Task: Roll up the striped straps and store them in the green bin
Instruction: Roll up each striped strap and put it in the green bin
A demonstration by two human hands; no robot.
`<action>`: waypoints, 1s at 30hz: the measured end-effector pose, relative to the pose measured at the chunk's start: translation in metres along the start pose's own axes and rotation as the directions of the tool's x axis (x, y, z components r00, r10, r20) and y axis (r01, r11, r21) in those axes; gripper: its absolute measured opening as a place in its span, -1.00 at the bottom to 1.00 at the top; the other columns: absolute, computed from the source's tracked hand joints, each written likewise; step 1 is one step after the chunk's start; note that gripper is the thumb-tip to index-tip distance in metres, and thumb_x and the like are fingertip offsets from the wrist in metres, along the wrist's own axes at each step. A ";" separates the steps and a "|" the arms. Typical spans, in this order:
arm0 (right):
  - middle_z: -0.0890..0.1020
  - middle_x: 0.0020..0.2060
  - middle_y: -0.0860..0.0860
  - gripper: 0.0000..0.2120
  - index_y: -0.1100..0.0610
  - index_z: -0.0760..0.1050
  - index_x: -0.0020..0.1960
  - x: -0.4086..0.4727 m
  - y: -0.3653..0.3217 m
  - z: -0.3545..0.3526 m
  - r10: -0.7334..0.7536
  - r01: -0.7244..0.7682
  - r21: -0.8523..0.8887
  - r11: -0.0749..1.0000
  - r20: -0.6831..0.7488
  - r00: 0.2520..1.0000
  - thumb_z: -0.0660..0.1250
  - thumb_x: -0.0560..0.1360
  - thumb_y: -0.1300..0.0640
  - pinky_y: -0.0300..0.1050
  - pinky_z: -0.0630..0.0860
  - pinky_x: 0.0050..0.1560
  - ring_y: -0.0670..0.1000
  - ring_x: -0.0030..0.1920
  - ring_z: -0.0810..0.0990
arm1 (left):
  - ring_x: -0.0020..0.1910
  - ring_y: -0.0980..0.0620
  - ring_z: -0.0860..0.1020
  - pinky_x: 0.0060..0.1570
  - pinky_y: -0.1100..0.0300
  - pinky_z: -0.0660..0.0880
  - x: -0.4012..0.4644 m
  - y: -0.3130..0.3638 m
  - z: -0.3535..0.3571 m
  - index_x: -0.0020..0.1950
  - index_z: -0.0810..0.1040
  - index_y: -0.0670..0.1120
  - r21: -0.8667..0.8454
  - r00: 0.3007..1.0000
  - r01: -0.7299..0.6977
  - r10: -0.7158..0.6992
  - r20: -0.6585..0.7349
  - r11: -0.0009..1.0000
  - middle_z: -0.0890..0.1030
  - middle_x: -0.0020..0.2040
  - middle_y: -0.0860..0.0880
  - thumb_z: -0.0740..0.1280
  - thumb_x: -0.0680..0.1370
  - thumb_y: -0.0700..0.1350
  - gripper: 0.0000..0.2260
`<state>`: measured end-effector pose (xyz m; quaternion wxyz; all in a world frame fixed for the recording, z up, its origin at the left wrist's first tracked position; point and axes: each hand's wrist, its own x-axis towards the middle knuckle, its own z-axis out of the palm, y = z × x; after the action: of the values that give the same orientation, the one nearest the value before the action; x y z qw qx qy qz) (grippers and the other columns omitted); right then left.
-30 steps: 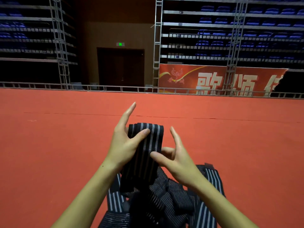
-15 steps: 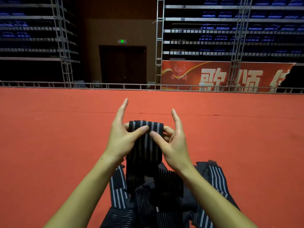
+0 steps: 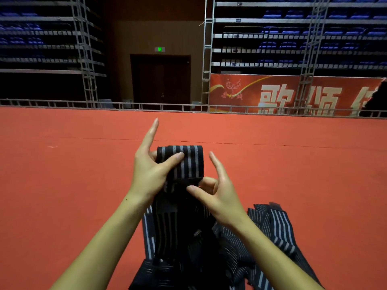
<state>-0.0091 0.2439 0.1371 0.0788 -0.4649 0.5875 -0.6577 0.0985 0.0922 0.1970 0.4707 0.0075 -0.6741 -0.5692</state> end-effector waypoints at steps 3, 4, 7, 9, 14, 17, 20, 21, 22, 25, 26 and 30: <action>0.78 -0.07 0.10 0.05 -0.15 -0.02 0.74 -0.002 0.007 -0.005 -0.017 0.019 -0.096 0.995 0.027 1.000 0.57 0.52 0.27 0.24 0.63 0.28 0.17 0.02 0.78 | -0.12 -0.13 0.78 -0.03 0.03 0.74 0.004 -0.004 -0.002 0.70 0.25 0.23 0.006 0.997 0.019 -0.019 -0.075 1.000 0.76 -0.10 -0.25 0.55 0.56 -0.31 -0.13; 0.78 -0.08 0.08 0.05 -0.17 0.01 0.73 -0.004 0.008 -0.006 -0.022 0.027 -0.129 0.991 0.039 0.999 0.58 0.51 0.27 0.22 0.65 0.25 0.13 0.00 0.78 | -0.11 -0.13 0.78 -0.01 0.02 0.74 0.005 -0.006 -0.003 0.70 0.25 0.23 0.013 0.994 0.022 -0.021 -0.106 1.000 0.76 -0.10 -0.25 0.56 0.56 -0.30 -0.13; 0.79 -0.09 -0.02 0.03 -0.20 0.05 0.72 -0.012 0.012 -0.010 -0.043 0.048 -0.228 0.973 0.027 0.999 0.57 0.52 0.30 0.04 0.67 0.22 -0.01 -0.02 0.79 | -0.15 -0.06 0.76 0.00 -0.01 0.73 0.010 -0.011 -0.005 0.70 0.27 0.22 0.020 0.983 0.000 0.004 -0.183 1.000 0.75 -0.11 -0.24 0.56 0.56 -0.28 -0.15; 0.80 -0.09 -0.09 0.01 -0.21 0.07 0.72 -0.011 0.019 -0.020 -0.062 0.063 -0.333 0.941 0.014 0.998 0.56 0.52 0.31 -0.08 0.66 0.20 -0.10 -0.03 0.78 | -0.18 0.00 0.74 0.01 0.00 0.73 0.015 -0.010 -0.008 0.70 0.29 0.19 0.029 0.972 -0.025 0.031 -0.234 0.999 0.75 -0.13 -0.19 0.57 0.56 -0.28 -0.17; 0.76 0.05 -0.12 -0.06 -0.21 0.02 0.71 0.007 0.024 -0.037 -0.094 0.067 -0.532 0.844 -0.023 0.995 0.53 0.59 0.22 -0.03 0.64 0.26 -0.17 0.06 0.72 | -0.08 -0.11 0.79 0.00 0.02 0.74 0.018 0.003 -0.010 0.68 0.32 0.17 0.010 0.981 -0.003 0.005 -0.195 1.000 0.78 -0.09 -0.18 0.57 0.55 -0.29 -0.19; 0.78 0.05 -0.06 -0.28 -0.10 0.14 0.69 0.007 0.000 -0.020 -0.119 0.089 -0.248 0.965 -0.111 0.987 0.43 0.66 0.11 0.00 0.66 0.23 -0.04 0.10 0.75 | -0.09 -0.12 0.79 -0.03 0.02 0.74 0.013 0.006 -0.004 0.67 0.34 0.15 -0.003 0.985 0.029 -0.029 -0.172 1.000 0.78 -0.10 -0.17 0.56 0.56 -0.28 -0.22; 0.78 0.01 0.00 -0.23 -0.08 0.20 0.67 0.005 -0.024 0.002 -0.123 0.113 -0.095 0.989 -0.107 0.987 0.51 0.60 0.23 0.05 0.71 0.08 0.05 0.00 0.78 | -0.11 -0.15 0.79 -0.07 -0.02 0.74 0.005 0.003 0.000 0.63 0.39 0.16 -0.019 0.989 0.074 -0.076 -0.129 0.997 0.78 -0.10 -0.20 0.55 0.57 -0.27 -0.29; 0.78 -0.01 0.02 -0.22 -0.09 0.24 0.65 0.005 -0.027 0.007 -0.121 0.111 -0.087 0.990 -0.127 0.984 0.53 0.58 0.27 0.10 0.72 0.05 0.07 -0.04 0.78 | -0.11 -0.16 0.78 -0.07 -0.05 0.74 0.002 0.002 0.002 0.61 0.41 0.17 -0.022 0.987 0.094 -0.096 -0.125 0.995 0.78 -0.10 -0.20 0.55 0.58 -0.27 -0.31; 0.78 -0.01 0.04 -0.22 -0.08 0.27 0.63 0.005 -0.029 0.009 -0.107 0.098 -0.067 0.993 -0.151 0.983 0.54 0.56 0.29 0.09 0.71 0.02 0.06 -0.09 0.77 | -0.10 -0.19 0.78 -0.05 -0.08 0.74 -0.002 0.003 0.002 0.59 0.43 0.18 -0.028 0.985 0.112 -0.115 -0.130 0.993 0.77 -0.10 -0.22 0.55 0.58 -0.26 -0.33; 0.77 0.05 0.06 -0.21 -0.03 0.30 0.63 -0.001 -0.037 0.011 0.009 0.000 0.061 0.998 -0.154 0.988 0.54 0.54 0.34 -0.08 0.68 -0.07 -0.04 -0.22 0.68 | -0.09 -0.25 0.77 -0.03 -0.13 0.74 -0.010 0.006 0.001 0.56 0.46 0.18 -0.047 0.979 0.157 -0.161 -0.126 0.987 0.77 -0.11 -0.24 0.52 0.60 -0.23 -0.40; 0.78 0.06 0.04 -0.19 -0.04 0.27 0.65 -0.004 -0.039 0.011 0.023 -0.015 0.055 0.998 -0.139 0.990 0.54 0.54 0.34 -0.07 0.69 -0.05 -0.05 -0.22 0.68 | -0.12 -0.21 0.77 -0.05 -0.11 0.74 -0.013 0.008 0.002 0.56 0.46 0.17 -0.056 0.979 0.168 -0.173 -0.109 0.984 0.77 -0.11 -0.23 0.52 0.61 -0.23 -0.42; 0.77 0.17 -0.05 -0.07 -0.10 0.08 0.73 -0.018 -0.045 0.014 0.003 -0.007 -0.053 0.999 -0.069 0.998 0.51 0.58 0.32 0.00 0.69 0.23 -0.06 0.14 0.76 | -0.09 -0.18 0.78 -0.05 -0.07 0.74 -0.029 0.013 0.010 0.54 0.46 0.13 -0.036 0.980 0.183 -0.185 -0.066 0.982 0.78 -0.08 -0.18 0.55 0.58 -0.22 -0.41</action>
<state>0.0310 0.2590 0.1639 0.0477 -0.4423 0.6084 -0.6572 0.1147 0.1202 0.1899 0.4391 0.0826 -0.6454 -0.6196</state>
